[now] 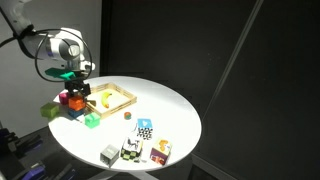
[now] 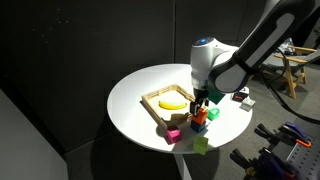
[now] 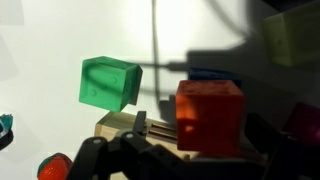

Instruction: Remove the orange block from the green block top and move it onto the blue block top

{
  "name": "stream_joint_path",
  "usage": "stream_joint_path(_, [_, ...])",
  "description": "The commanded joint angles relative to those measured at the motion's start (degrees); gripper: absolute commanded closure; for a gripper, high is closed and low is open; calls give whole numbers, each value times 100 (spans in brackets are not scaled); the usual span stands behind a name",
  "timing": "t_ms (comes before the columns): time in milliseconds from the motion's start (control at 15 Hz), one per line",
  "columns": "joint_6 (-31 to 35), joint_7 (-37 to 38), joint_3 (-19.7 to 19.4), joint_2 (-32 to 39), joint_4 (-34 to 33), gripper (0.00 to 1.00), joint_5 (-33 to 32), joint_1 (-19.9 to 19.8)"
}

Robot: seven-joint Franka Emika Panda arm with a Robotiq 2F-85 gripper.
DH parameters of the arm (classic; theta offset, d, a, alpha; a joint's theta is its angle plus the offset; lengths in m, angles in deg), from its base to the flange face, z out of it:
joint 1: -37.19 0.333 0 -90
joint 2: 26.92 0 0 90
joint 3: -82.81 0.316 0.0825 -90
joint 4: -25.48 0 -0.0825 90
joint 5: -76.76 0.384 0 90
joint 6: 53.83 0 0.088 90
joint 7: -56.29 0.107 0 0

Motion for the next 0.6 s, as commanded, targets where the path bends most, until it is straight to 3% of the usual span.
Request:
stream_joint_path(0, [-148, 101, 29, -445, 286, 0, 115, -8])
stream_joint_path(533, [-214, 43, 310, -1269, 749, 0, 908, -195])
